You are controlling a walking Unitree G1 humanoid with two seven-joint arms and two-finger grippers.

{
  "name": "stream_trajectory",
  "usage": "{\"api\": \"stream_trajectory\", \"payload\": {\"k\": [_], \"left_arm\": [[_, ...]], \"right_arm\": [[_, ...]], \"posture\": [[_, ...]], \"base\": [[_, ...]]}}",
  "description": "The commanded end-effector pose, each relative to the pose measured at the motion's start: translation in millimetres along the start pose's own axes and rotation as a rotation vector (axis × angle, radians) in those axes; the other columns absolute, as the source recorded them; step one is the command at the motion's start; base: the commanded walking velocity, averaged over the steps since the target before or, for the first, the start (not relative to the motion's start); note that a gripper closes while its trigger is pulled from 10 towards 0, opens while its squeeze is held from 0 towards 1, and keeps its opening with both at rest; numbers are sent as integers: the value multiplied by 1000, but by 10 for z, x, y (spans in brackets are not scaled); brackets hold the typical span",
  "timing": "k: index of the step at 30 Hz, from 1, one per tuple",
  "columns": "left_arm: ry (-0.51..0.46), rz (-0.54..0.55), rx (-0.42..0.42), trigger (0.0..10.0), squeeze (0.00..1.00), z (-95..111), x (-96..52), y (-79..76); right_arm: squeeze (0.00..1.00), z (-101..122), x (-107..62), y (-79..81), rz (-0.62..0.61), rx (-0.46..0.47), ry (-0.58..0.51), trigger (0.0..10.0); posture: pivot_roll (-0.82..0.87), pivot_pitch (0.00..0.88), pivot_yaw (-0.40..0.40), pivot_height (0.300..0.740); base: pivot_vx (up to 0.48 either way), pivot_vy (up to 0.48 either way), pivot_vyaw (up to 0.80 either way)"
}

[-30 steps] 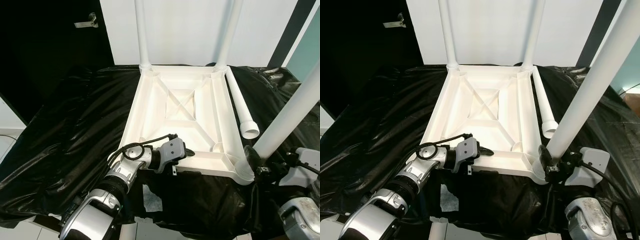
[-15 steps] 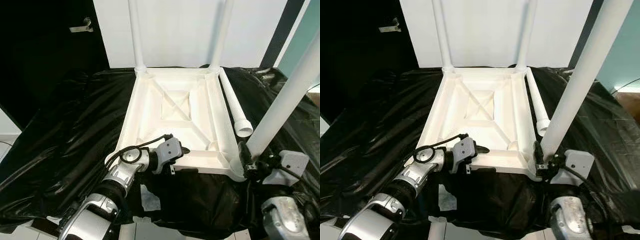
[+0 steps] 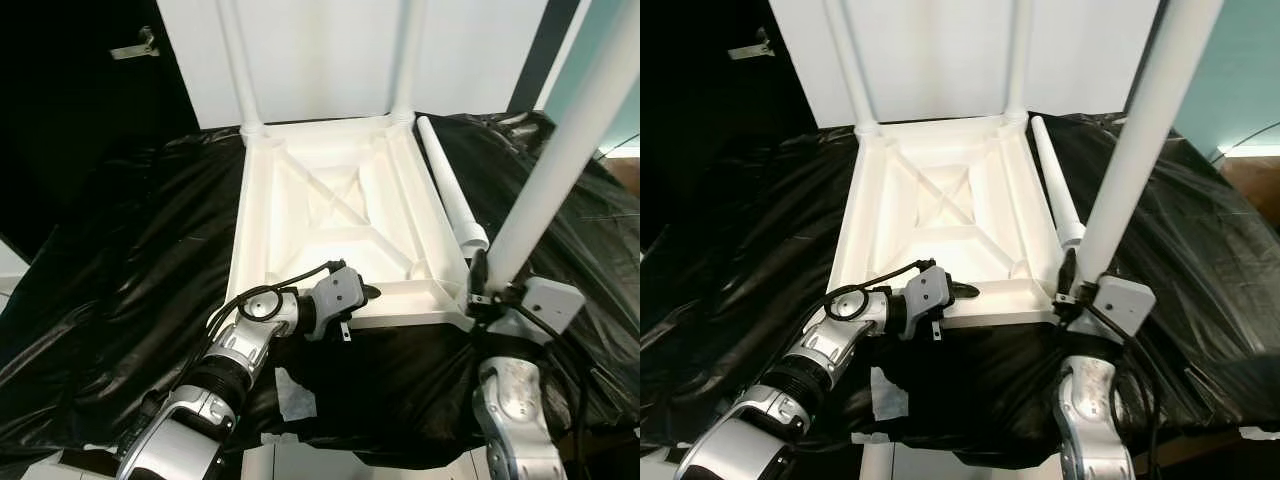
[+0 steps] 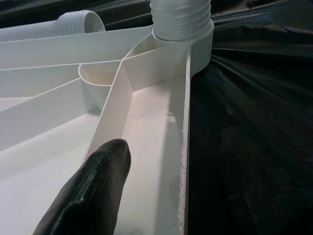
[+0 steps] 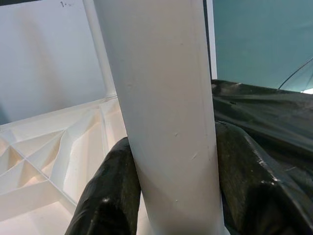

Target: Building children table

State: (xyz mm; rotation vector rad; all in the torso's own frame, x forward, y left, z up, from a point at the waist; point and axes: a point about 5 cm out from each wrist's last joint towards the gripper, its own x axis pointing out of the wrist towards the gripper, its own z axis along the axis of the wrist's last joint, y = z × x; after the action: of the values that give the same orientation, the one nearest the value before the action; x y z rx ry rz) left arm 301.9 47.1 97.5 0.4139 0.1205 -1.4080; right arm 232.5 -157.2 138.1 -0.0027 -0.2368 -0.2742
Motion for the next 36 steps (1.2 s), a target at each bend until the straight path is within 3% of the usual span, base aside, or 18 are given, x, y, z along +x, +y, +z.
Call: {"api": "stream_trajectory", "payload": {"k": [1, 13, 14, 15, 16, 18, 19, 21, 22, 24, 25, 29, 36], "left_arm": [[112, -67, -131, 10000, 0, -327, 36, -234], [106, -36, -148, 10000, 0, -345, 54, -251], [103, -36, -147, 10000, 0, -334, 69, -249], [103, -36, -147, 10000, 0, -334, 69, -249], [100, -36, -146, 10000, 0, -325, 81, -245], [100, -36, -146, 10000, 0, -325, 81, -245], [98, -35, -145, 10000, 0, -315, 91, -239], [98, -35, -145, 10000, 0, -315, 91, -239], [95, -32, -142, 10000, 0, -303, 104, -228], [95, -32, -142, 10000, 0, -303, 104, -228], [94, -31, -140, 10000, 0, -302, 107, -224], [94, -31, -140, 10000, 0, -302, 109, -225], [95, -33, -133, 10000, 0, -294, 117, -212]], "right_arm": [[0, -440, -155, 125, 70, -32, 225, 10000], [0, -521, -154, 76, 89, -60, 219, 10000], [263, -518, -155, 60, 90, -59, 214, 10000], [263, -518, -155, 60, 90, -59, 214, 10000], [769, -515, -155, 46, 90, -58, 210, 10000], [769, -515, -155, 46, 90, -58, 210, 10000], [1000, -511, -154, 28, 90, -59, 205, 10000], [1000, -511, -154, 28, 90, -59, 205, 10000], [325, -490, -138, -38, 74, -74, 192, 10000], [325, -490, -138, -38, 74, -74, 192, 10000], [0, -471, -121, -90, 64, -86, 178, 10000], [0, -445, -103, -127, 75, -109, 155, 10000], [0, -338, -9, -173, 220, -200, 72, 10000]], "posture": [[-147, 118, 88, 740], [-168, 104, 66, 740], [-174, 103, 65, 740], [-174, 103, 65, 740], [-175, 103, 65, 740], [-175, 103, 65, 740], [-178, 101, 64, 740], [-178, 101, 64, 740], [-190, 96, 63, 740], [-190, 96, 63, 740], [-192, 95, 63, 740], [-196, 93, 64, 740], [-206, 86, 71, 740]], "base": [[0, 0, 0], [0, 0, 0], [0, 0, 0], [0, 0, 0], [0, 0, 0], [0, 0, 0], [0, 0, 0], [0, 0, 0], [0, 0, 0], [0, 0, 0], [0, 0, 0], [0, 0, 0], [0, 0, 0]]}}
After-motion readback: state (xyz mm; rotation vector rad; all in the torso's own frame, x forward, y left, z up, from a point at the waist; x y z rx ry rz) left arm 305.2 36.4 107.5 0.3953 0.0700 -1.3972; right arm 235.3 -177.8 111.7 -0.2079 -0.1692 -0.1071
